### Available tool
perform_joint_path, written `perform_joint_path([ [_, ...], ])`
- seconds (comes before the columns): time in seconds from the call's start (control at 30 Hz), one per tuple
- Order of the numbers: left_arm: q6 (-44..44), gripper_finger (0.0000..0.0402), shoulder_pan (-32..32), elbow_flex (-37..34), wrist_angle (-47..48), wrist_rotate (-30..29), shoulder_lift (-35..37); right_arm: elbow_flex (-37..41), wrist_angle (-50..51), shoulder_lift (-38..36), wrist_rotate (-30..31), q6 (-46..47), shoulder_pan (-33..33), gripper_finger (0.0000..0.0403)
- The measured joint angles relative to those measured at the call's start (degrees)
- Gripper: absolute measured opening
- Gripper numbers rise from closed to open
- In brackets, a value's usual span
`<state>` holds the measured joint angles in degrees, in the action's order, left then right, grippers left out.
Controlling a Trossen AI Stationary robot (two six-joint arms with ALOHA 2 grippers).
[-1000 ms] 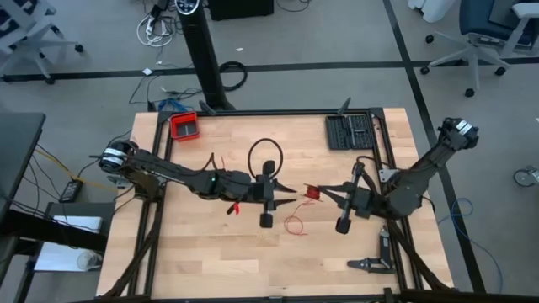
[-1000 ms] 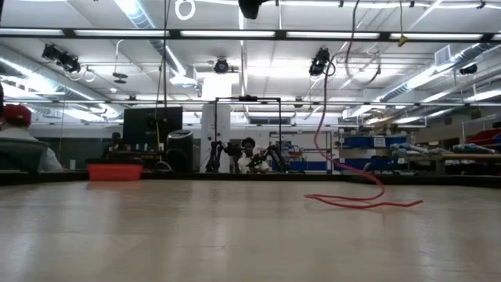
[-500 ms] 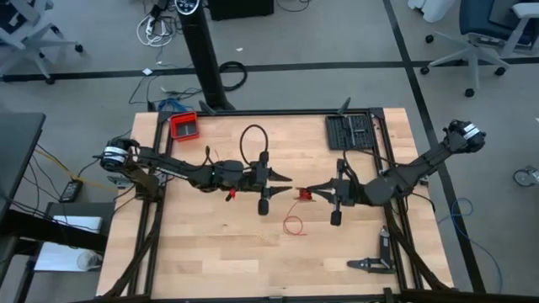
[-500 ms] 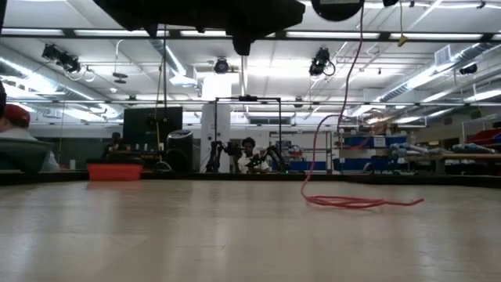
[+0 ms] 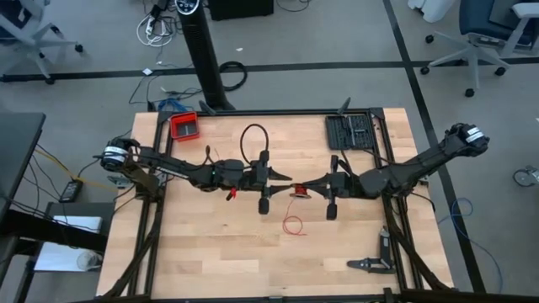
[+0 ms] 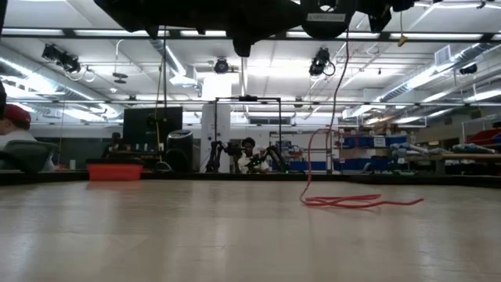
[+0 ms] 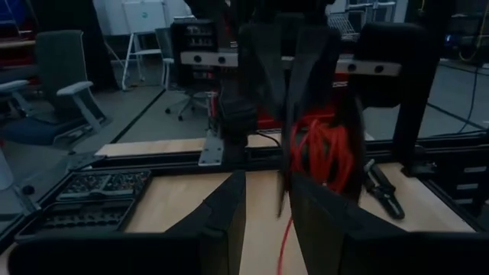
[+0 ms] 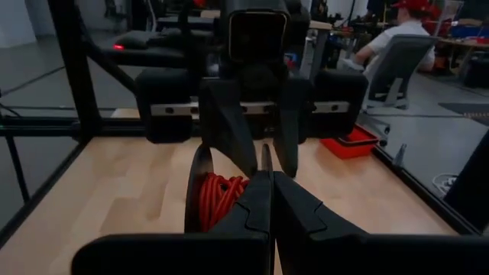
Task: Coil cords
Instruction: Coil the red wire onto the spool
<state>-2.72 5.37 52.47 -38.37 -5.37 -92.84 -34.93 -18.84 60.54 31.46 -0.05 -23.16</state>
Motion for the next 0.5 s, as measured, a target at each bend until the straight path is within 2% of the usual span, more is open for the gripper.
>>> perform_joint_path([
  [0.27,0.15,0.0101,0.04,0.00,-1.07,0.13,0.00,1.11,-4.70,0.28,-4.14,-0.59,1.62,0.0001],
  [0.33,0.17,0.0082,0.04,0.00,-1.12,0.23,-0.02,1.13,-5.82,0.32,-5.02,-0.98,1.65,0.0001],
  [0.43,0.19,0.0023,0.16,0.00,-1.39,0.59,-0.04,1.13,-7.56,1.31,-5.38,-1.12,1.71,0.0007],
  [0.5,0.17,0.0009,0.18,0.00,-1.64,0.42,-0.36,1.13,-9.44,2.48,-5.38,-1.16,1.83,0.0015],
])
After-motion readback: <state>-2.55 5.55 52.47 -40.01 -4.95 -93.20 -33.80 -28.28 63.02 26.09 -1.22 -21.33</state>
